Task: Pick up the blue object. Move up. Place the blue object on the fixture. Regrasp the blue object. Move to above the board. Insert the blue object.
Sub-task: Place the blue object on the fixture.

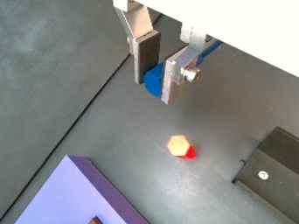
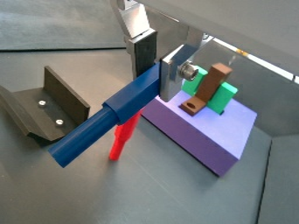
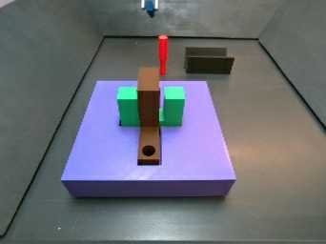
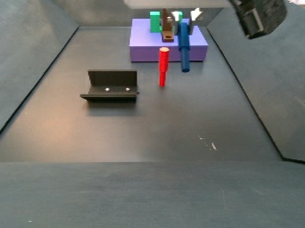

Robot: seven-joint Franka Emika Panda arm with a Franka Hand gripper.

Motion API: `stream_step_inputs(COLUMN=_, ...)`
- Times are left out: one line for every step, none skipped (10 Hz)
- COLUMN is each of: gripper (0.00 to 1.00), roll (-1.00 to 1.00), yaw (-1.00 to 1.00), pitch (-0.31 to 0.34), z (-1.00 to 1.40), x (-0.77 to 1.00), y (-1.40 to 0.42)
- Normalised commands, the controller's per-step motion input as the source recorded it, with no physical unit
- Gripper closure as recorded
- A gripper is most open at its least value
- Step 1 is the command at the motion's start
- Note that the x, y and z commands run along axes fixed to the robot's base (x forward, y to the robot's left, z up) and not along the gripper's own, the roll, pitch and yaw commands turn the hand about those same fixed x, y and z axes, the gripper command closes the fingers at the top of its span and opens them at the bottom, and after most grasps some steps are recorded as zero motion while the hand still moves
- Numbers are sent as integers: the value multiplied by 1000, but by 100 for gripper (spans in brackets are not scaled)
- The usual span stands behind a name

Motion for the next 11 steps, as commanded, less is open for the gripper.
stream_step_inputs(gripper=100, roll=-383, yaw=0, pitch=209, z=-31, x=831, y=134)
stream_step_inputs(gripper=100, roll=-366, yaw=0, pitch=206, z=-9, x=809, y=131)
stream_step_inputs(gripper=100, roll=-334, yaw=0, pitch=189, z=0, x=731, y=123)
stream_step_inputs(gripper=100, roll=-317, yaw=0, pitch=166, z=0, x=671, y=117)
stream_step_inputs(gripper=100, roll=-317, yaw=0, pitch=140, z=0, x=657, y=103)
stream_step_inputs(gripper=100, roll=-326, yaw=0, pitch=117, z=0, x=637, y=94)
stream_step_inputs(gripper=100, roll=-337, yaw=-29, pitch=69, z=0, x=537, y=69)
stream_step_inputs(gripper=100, roll=-286, yaw=-66, pitch=0, z=-26, x=306, y=57)
stream_step_inputs(gripper=100, roll=-37, yaw=-100, pitch=0, z=0, x=77, y=0)
stream_step_inputs(gripper=100, roll=-43, yaw=0, pitch=0, z=0, x=40, y=0)
stream_step_inputs(gripper=100, roll=-286, yaw=0, pitch=0, z=-37, x=366, y=-9)
